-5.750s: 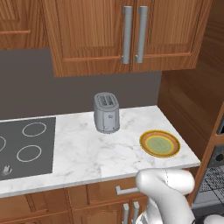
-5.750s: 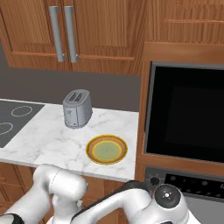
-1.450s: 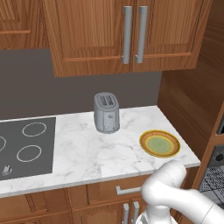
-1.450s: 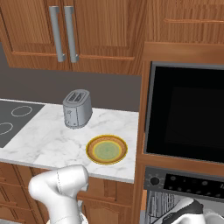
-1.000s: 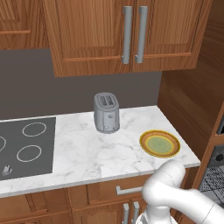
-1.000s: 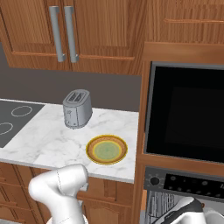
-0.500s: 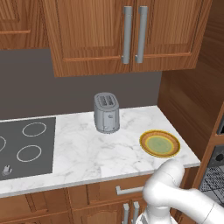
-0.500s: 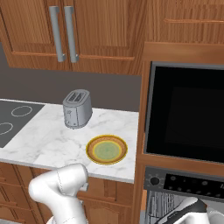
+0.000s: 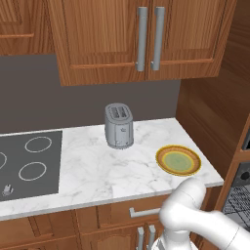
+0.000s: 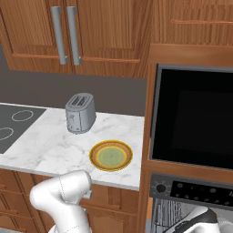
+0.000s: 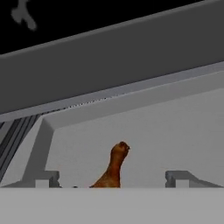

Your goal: Place the chicken drumstick on the top rack of the oven.

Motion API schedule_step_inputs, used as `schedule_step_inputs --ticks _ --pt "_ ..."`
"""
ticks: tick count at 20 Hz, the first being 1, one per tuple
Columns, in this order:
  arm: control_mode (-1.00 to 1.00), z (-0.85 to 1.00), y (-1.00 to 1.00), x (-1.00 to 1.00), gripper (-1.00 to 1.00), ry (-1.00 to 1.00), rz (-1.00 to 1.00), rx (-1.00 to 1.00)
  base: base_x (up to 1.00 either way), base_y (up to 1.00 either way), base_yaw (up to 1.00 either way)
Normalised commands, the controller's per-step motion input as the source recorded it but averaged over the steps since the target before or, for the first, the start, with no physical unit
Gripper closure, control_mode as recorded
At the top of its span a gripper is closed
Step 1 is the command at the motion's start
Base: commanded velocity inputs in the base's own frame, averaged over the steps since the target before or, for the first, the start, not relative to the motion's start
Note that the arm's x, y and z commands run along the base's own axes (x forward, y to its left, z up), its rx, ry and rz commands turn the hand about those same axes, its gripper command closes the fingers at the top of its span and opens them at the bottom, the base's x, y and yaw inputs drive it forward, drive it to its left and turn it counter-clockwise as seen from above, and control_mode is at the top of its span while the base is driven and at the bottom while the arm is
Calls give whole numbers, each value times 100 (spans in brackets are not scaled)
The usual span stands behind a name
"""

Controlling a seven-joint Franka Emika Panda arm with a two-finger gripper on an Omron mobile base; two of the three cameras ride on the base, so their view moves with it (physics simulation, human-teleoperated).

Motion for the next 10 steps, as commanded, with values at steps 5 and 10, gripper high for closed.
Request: schedule_step_inputs --ticks 5,10 --pt "-100 66 -22 -53 -100 4 0 0 0 0 0" --pt "-100 79 -1 -74 -100 11 -3 -6 0 0 0"
